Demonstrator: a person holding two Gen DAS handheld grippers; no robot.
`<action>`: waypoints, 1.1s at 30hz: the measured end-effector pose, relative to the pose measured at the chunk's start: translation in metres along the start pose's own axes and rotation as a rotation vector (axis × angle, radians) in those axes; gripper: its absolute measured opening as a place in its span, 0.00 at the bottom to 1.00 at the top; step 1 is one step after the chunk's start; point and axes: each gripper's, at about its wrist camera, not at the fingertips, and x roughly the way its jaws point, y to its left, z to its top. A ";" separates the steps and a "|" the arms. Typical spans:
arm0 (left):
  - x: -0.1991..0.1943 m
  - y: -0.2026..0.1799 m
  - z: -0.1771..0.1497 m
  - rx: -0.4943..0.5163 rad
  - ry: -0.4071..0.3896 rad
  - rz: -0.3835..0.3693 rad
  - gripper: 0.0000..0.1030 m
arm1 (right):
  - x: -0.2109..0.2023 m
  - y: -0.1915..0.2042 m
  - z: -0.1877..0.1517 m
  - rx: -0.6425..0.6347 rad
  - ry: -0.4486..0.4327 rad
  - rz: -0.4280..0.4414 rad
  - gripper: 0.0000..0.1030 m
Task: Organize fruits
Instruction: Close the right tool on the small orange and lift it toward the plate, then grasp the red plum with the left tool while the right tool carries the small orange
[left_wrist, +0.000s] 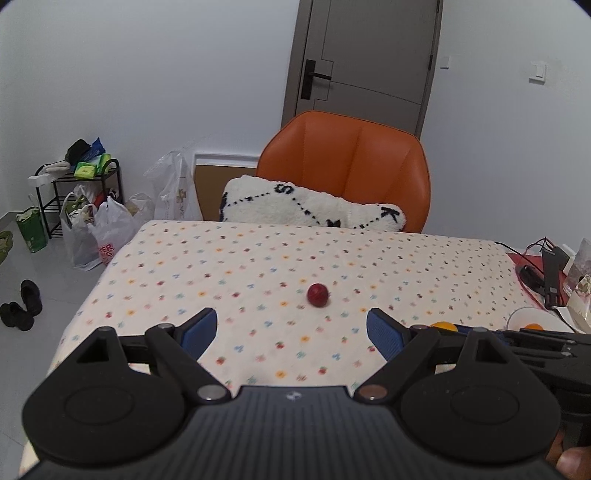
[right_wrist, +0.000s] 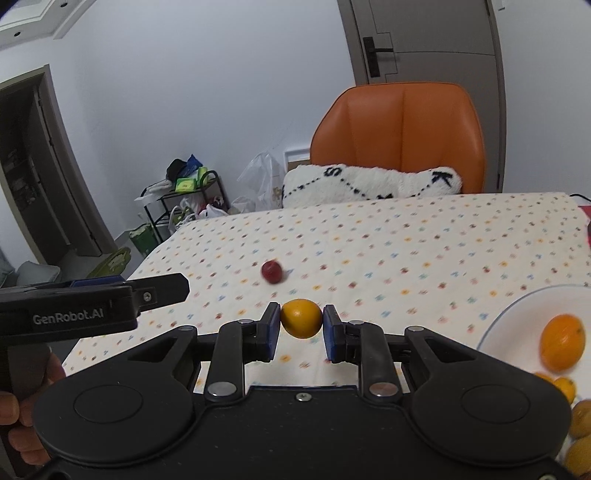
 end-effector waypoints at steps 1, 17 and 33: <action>0.004 -0.001 0.002 0.002 0.001 0.000 0.85 | 0.001 -0.003 0.002 0.002 -0.002 -0.002 0.22; 0.075 -0.023 0.007 0.028 0.052 0.031 0.71 | 0.029 -0.039 0.014 0.021 0.015 -0.026 0.22; 0.136 -0.040 0.001 0.098 0.067 0.088 0.35 | 0.040 -0.053 0.017 0.034 0.010 -0.012 0.22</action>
